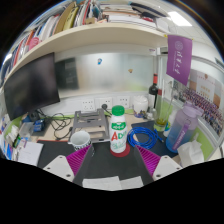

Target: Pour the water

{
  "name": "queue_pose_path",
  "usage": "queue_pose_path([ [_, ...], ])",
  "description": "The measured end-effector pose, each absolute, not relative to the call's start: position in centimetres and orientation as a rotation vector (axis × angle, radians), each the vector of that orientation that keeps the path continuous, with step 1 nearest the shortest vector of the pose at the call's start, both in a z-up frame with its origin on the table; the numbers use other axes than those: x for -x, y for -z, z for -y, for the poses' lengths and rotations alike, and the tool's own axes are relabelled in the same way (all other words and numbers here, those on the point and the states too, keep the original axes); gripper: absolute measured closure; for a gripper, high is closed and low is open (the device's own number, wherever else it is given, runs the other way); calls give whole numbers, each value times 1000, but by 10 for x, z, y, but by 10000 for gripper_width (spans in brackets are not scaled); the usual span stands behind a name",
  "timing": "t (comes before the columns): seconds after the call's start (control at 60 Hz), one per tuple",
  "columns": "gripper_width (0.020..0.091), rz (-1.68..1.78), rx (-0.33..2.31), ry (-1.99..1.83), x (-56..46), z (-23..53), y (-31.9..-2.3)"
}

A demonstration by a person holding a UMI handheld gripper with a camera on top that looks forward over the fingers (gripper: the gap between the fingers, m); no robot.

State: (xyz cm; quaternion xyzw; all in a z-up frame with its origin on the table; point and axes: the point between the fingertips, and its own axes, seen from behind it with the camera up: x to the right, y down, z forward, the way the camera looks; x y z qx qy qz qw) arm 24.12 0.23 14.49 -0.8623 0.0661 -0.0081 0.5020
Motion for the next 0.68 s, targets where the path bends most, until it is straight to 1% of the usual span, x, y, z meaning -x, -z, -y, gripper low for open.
queue_pose_path([
  [0.167,250,-97,2091,-35,-202,19,-185],
  [0.4,250,-5,2132,-62,-174,43,-213],
  [0.517,251,46,2160,-58,-170,56,-216],
  [0.683,259,91,2221,-29,-169,74,-200],
])
